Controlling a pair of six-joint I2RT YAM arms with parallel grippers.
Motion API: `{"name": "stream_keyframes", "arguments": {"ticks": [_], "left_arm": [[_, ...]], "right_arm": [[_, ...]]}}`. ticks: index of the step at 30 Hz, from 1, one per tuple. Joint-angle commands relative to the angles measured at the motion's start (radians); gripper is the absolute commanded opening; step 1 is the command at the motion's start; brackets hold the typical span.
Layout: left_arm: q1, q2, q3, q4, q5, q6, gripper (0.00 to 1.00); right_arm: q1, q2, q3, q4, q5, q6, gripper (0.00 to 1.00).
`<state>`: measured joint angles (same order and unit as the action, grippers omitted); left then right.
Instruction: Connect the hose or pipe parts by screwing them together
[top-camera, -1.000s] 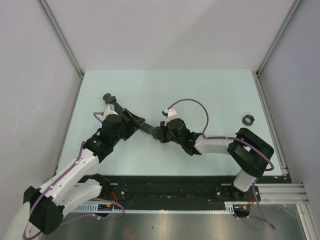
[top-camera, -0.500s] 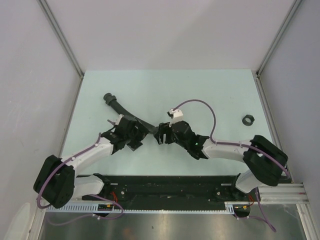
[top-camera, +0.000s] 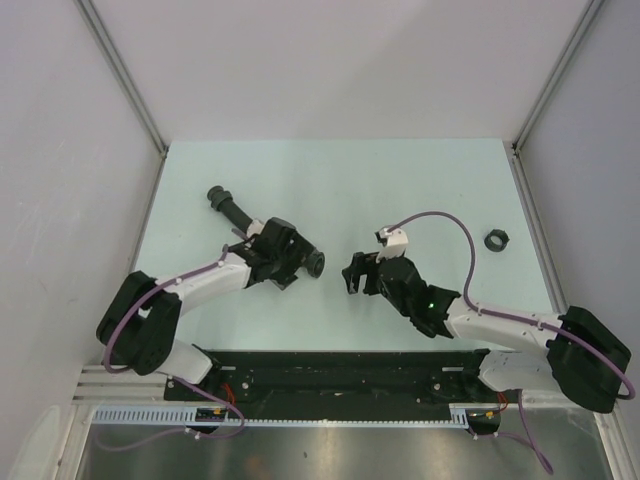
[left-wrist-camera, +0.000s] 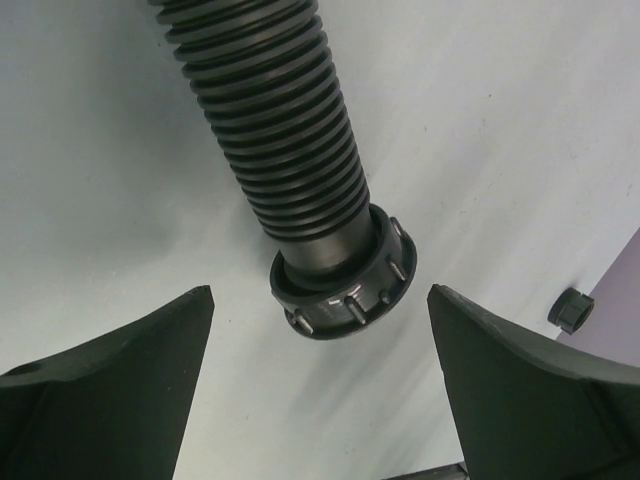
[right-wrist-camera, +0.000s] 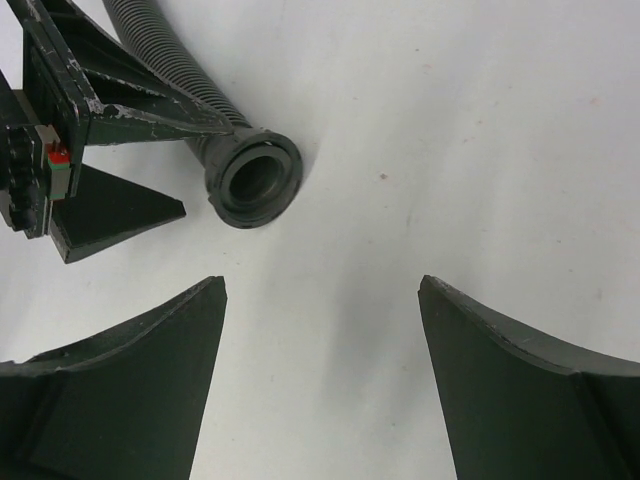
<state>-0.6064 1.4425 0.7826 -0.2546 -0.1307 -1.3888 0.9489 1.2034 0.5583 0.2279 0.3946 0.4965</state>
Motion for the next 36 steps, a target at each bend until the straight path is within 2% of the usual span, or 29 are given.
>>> {"name": "stream_keyframes", "arguments": {"ticks": [1, 7, 22, 25, 30, 36], "left_arm": [[-0.006, 0.038, 0.049, 0.009, -0.046, -0.033, 0.92], [-0.006, 0.082, 0.076, 0.009, -0.053, -0.042, 0.91], [-0.009, 0.190, 0.136, 0.008, 0.026, -0.134, 0.88], [-0.012, 0.200, 0.139, 0.008, 0.048, -0.153, 0.83], [-0.021, 0.179, 0.138, 0.009, 0.072, -0.113, 0.61], [-0.033, 0.127, 0.164, 0.021, 0.068, 0.038, 0.57]], "right_arm": [[-0.022, -0.064, -0.031, -0.009, 0.046, 0.001, 0.83], [-0.065, -0.085, -0.057, 0.005, 0.003, 0.013, 0.83], [-0.070, -0.079, -0.069, 0.007, -0.003, 0.013, 0.82], [-0.070, -0.076, -0.070, 0.008, -0.005, 0.013, 0.82], [-0.081, -0.074, -0.078, 0.021, -0.028, 0.013, 0.82], [-0.102, -0.059, -0.083, 0.051, -0.074, 0.030, 0.81]]}}
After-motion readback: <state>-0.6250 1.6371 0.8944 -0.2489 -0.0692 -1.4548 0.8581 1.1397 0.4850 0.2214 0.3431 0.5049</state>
